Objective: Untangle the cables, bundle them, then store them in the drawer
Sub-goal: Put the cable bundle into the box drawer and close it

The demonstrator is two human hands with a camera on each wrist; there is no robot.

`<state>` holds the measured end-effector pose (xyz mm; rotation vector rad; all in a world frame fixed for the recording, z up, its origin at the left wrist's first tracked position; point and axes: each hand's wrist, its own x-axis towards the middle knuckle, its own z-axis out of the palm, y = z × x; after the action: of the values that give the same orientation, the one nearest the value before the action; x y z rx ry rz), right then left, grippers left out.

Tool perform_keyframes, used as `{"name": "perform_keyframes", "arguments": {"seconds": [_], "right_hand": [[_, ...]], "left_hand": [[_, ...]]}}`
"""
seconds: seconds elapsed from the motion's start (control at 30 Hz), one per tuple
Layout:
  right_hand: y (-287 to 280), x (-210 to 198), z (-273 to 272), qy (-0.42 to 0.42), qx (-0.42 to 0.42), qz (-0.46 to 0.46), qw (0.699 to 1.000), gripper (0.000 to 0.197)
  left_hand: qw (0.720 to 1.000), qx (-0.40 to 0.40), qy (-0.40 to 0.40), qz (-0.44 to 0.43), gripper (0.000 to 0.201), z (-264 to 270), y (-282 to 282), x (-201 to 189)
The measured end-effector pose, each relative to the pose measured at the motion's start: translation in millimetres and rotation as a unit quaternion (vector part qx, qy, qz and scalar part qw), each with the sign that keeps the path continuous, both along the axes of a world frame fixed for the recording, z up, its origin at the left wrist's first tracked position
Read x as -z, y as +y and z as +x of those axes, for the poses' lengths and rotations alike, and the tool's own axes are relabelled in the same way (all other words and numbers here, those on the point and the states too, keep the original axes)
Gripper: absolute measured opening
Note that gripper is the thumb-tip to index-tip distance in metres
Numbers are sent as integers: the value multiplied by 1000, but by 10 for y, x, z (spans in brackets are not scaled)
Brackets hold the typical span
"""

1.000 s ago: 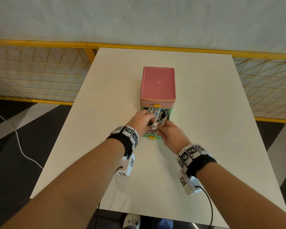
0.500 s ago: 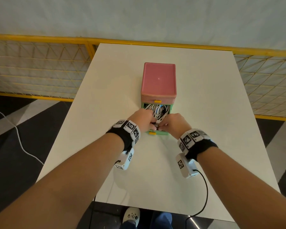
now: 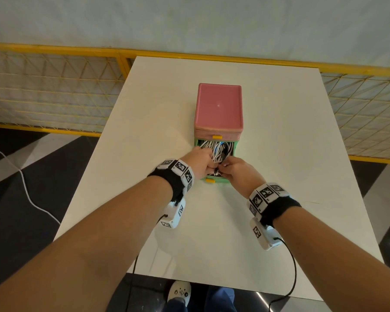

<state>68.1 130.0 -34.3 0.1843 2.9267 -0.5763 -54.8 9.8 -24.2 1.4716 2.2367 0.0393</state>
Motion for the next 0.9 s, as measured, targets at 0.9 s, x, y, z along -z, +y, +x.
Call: {"name": "perform_keyframes", "arguments": {"seconds": [0.9], "right_hand": [[-126,151,161,198,139,22,970,64]], "left_hand": [[965,-172,-127,154,12,3,-91,52]]}}
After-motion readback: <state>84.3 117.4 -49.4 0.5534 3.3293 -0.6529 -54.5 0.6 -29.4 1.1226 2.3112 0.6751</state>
